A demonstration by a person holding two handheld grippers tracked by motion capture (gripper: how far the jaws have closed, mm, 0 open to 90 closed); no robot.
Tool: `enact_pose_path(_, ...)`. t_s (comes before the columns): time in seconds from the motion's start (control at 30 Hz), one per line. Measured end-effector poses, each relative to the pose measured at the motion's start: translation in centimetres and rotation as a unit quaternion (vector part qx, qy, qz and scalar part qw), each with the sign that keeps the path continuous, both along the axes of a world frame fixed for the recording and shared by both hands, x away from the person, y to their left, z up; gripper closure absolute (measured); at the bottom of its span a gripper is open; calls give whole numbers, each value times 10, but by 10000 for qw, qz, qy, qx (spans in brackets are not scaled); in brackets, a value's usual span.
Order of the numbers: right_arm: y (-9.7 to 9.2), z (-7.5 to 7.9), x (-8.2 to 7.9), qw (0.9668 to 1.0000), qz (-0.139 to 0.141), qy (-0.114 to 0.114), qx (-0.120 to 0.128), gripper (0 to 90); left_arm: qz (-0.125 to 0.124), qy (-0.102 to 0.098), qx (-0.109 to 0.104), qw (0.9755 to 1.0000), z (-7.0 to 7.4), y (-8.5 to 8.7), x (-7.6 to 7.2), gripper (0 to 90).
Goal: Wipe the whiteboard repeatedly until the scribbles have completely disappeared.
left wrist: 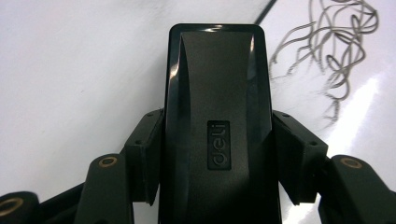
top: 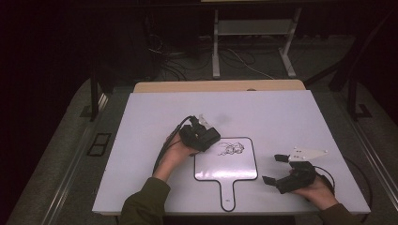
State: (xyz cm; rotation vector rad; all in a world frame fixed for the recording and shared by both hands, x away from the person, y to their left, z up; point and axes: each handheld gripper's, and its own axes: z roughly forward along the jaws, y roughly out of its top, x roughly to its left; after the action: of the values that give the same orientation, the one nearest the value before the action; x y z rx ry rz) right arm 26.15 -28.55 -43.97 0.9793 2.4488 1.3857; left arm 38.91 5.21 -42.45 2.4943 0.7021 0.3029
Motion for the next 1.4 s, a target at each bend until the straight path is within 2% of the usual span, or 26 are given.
enact_pose_path(0.1,0,0,0,10000,2,-3,-8,0,-77,61,-38,9999,0,-7,-5,393)
enact_pose_path(0.2,0,0,0,10000,-4,-1,-5,0,-136,32,27,9999,0,-12,-7,393)
enact_pose_path(0.5,0,0,0,10000,-29,2,8,0,183,-53,-6,9998,0,7,6,393)
enact_pose_path(0.67,0,0,0,10000,-19,-2,2,0,265,-82,9,9996,-1,8,5,393)
enact_pose_path(0.77,0,0,0,10000,-26,6,1,0,175,-140,88,9997,0,4,2,393)
enact_pose_path(0.93,0,0,0,10000,-26,4,1,0,77,-101,104,9999,0,1,0,393)
enact_pose_path(1.1,-1,1,-1,10000,-49,-7,20,0,255,-130,110,9995,0,7,3,393)
enact_pose_path(1.27,-1,1,0,10000,-38,-6,16,0,191,-162,166,9995,0,7,2,393)
enact_pose_path(1.4,-1,0,0,10000,-41,-3,11,0,42,-24,121,9999,1,3,-3,393)
